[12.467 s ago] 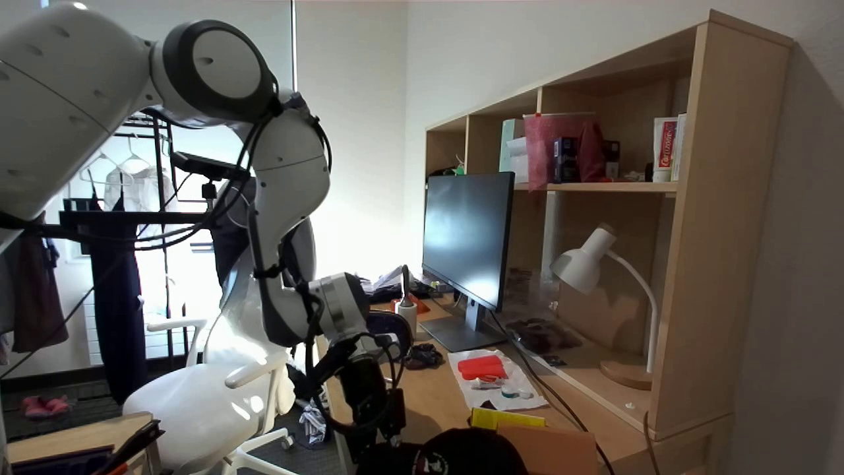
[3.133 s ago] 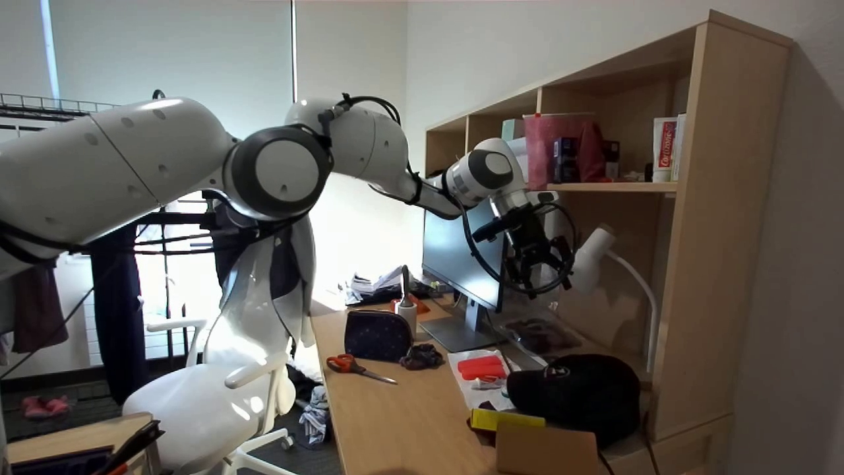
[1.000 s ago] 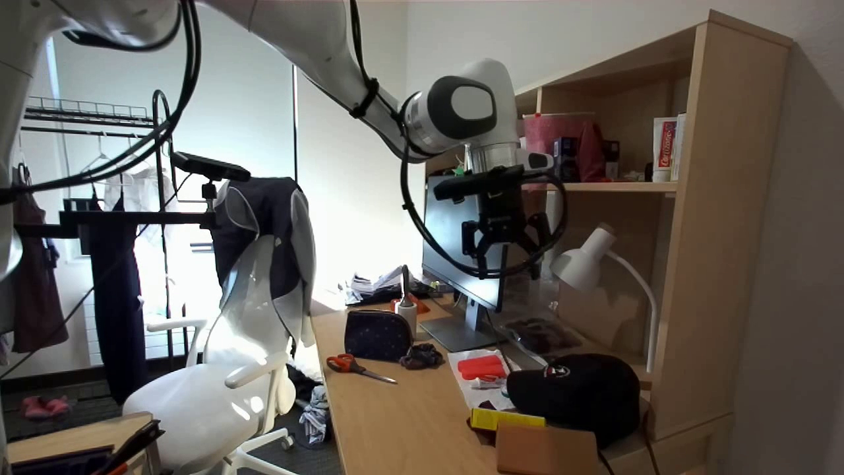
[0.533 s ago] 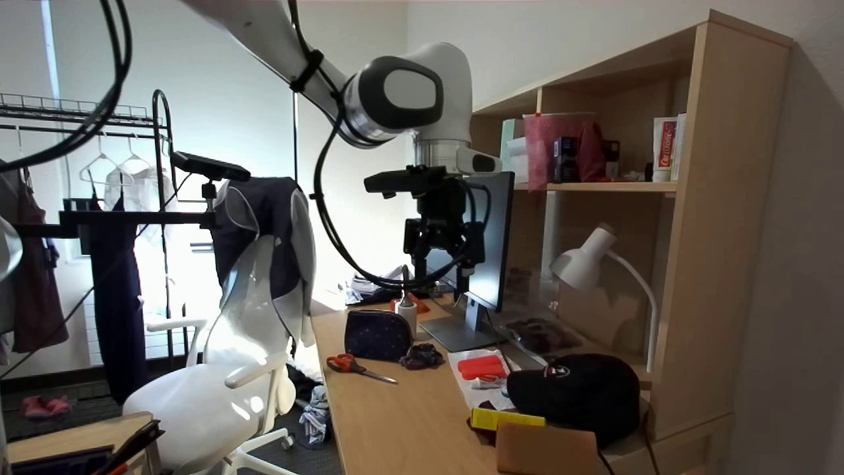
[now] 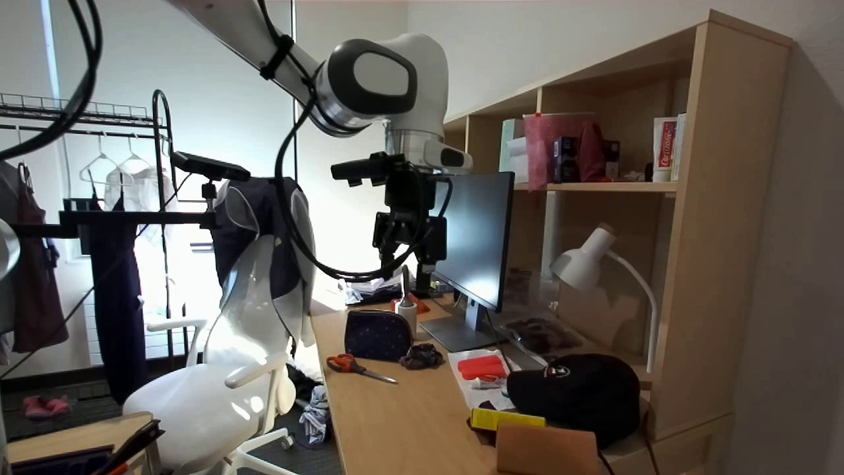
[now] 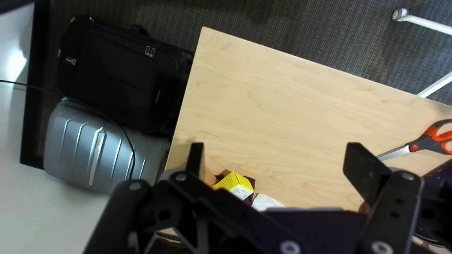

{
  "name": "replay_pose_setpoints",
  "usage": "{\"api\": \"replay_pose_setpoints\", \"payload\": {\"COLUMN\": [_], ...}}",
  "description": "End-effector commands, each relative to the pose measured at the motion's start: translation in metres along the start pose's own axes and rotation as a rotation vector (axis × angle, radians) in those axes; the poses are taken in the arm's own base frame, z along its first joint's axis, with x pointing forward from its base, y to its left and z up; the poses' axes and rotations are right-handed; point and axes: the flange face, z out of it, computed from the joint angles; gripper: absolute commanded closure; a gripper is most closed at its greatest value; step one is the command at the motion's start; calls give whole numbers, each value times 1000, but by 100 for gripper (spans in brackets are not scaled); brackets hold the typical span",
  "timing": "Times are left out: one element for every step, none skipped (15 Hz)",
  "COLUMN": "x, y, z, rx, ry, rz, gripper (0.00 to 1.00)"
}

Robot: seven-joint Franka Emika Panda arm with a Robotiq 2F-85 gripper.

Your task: Move the cap forward on the desk

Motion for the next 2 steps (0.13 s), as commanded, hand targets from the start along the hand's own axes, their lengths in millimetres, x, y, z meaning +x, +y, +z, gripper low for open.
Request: {"api": "replay_pose_setpoints", "payload": {"x": [0,0], "y": [0,0], "z": [0,0], "rx": [0,0], "ry": [-1,-1], "rz": [0,0], "gripper": [0,0]}}
